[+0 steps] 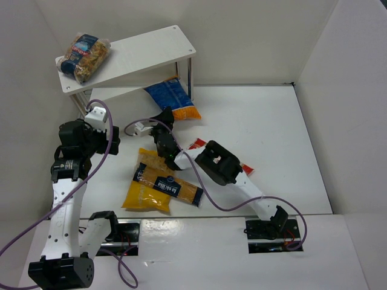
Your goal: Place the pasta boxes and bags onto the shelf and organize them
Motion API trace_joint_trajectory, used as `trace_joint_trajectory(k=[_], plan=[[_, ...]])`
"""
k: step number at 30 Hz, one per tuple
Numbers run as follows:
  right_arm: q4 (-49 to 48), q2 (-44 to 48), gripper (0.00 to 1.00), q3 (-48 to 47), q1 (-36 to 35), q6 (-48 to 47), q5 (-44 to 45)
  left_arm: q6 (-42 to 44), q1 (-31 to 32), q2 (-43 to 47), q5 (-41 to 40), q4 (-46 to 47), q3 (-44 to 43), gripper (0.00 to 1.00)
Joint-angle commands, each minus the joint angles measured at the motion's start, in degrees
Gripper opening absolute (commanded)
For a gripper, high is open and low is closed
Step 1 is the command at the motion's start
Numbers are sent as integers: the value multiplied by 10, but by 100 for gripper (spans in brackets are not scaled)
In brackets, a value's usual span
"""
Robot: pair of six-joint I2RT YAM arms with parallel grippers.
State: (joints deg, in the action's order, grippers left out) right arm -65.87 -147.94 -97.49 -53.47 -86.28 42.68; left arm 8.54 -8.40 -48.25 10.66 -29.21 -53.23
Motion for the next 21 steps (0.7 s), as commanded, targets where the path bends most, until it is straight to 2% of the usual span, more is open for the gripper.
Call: trace_joint_trajectory(k=[1, 8, 11, 14, 16, 17, 18, 20, 21], plan=[[-4, 55, 82, 8, -22, 36, 0, -10, -3, 7, 14, 7, 0, 100], [15, 63, 84, 15, -32, 53, 16, -10, -3, 12, 14, 7, 0, 100], [34, 102, 84, 46, -51, 74, 32, -10, -3, 12, 14, 7, 0, 100], [103, 166, 84, 81, -71, 129, 51, -10, -3, 18, 14, 7, 0, 100], [202, 206, 84, 109, -79, 201, 57, -10, -3, 23, 14, 7, 0, 100], [253, 254, 84, 116, -79, 237, 57, -10, -3, 23, 14, 7, 0, 100], [377, 280, 84, 122, -85, 320, 51, -10, -3, 23, 14, 7, 0, 100], [527, 334, 84, 122, -85, 415, -6, -10, -3, 23, 14, 7, 0, 100], [656, 386, 84, 115, -85, 484, -39, -10, -3, 18, 14, 7, 0, 100]])
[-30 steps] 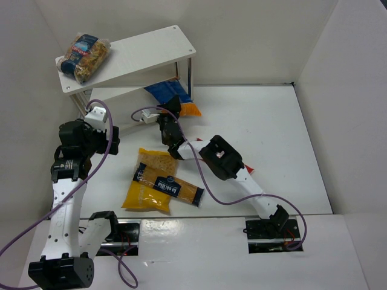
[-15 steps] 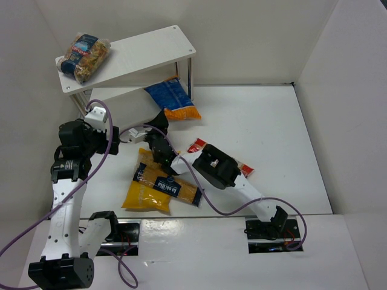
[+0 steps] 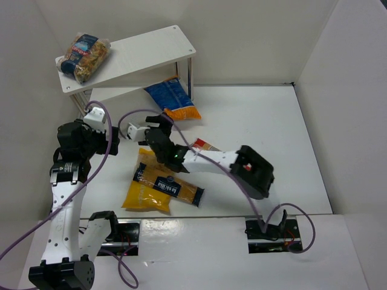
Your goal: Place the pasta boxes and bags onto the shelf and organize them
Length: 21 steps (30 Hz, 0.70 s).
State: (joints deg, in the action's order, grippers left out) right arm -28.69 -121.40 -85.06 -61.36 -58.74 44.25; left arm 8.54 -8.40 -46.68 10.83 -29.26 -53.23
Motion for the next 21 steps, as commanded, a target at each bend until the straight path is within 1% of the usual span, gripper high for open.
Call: trace_joint_trajectory(k=[1, 2, 4, 5, 7, 8, 9, 10, 11, 12, 13, 14, 15, 16, 17, 19, 21], plan=[[334, 148, 84, -9, -6, 228, -91, -10, -3, 2, 12, 8, 0, 100], [362, 205, 84, 24, -6, 242, -136, -10, -3, 2, 12, 8, 0, 100], [411, 265, 84, 66, -6, 251, -166, -10, -3, -9, 12, 8, -6, 100], [412, 326, 86, 121, 2, 251, -180, -10, -3, -15, 19, 8, -6, 100], [419, 382, 88, 175, 23, 272, -195, -10, -3, -20, 19, 3, -11, 100], [426, 406, 88, 215, 65, 280, -227, -10, -3, -20, 19, 3, -11, 100], [426, 450, 88, 233, 95, 294, -244, -10, -3, -26, 19, 3, -11, 100], [432, 470, 88, 247, 130, 324, -268, -10, -3, -26, 19, 3, -11, 100], [432, 489, 88, 271, 209, 341, -333, -10, -3, -33, 27, -3, -11, 100], [437, 525, 88, 283, 249, 376, -367, -10, -3, -33, 27, -3, -11, 100], [437, 542, 88, 304, 287, 391, -395, -10, -3, -39, 27, -3, -11, 100], [437, 558, 89, 311, 352, 406, -440, -10, -3, -39, 27, -3, -11, 100], [437, 586, 90, 316, 379, 420, -455, -10, -3, -45, 27, -8, -11, 100], [437, 597, 90, 316, 402, 451, -463, -10, -3, -45, 22, -8, -16, 100], [437, 605, 90, 316, 442, 463, -468, -10, -3, -52, 16, -8, -16, 100], [473, 610, 93, 279, 476, 507, -468, -10, -3, -58, 16, -8, -16, 100], [511, 598, 93, 247, 519, 533, -480, -15, -3, -65, 10, -15, -16, 100]])
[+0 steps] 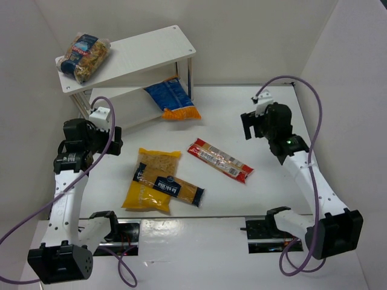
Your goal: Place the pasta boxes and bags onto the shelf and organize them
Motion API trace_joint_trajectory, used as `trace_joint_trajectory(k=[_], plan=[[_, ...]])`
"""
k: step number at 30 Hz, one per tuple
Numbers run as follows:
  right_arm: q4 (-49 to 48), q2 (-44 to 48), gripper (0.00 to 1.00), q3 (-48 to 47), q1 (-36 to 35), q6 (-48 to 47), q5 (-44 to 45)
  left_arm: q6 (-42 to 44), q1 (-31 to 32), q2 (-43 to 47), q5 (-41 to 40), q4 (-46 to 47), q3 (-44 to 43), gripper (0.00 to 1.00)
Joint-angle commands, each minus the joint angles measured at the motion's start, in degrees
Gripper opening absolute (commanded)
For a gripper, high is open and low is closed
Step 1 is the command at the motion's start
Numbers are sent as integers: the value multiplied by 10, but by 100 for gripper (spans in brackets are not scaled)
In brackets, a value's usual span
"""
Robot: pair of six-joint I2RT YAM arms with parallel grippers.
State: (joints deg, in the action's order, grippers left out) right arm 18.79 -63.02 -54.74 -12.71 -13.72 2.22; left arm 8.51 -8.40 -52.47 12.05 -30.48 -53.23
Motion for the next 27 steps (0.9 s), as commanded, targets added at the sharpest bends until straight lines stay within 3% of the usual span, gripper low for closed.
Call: trace_joint_trajectory(k=[1, 4, 7, 13, 19, 27], plan=[[76, -3, 93, -84, 39, 102, -60, -15, -3, -13, -8, -3, -16, 100], [100, -16, 94, -93, 51, 120, -40, -20, -3, -13, -19, -8, -22, 100], [82, 8, 94, -43, 87, 126, -10, -25, -3, -6, -25, -23, -22, 100], [95, 14, 94, -23, 180, 119, -56, -32, -55, 6, -47, -34, -22, 100], [89, 4, 98, -17, 181, 106, -6, -43, -60, 0, -53, -34, -22, 100], [94, -25, 100, -24, 186, 106, -6, -38, -60, 18, -42, -34, -22, 100]])
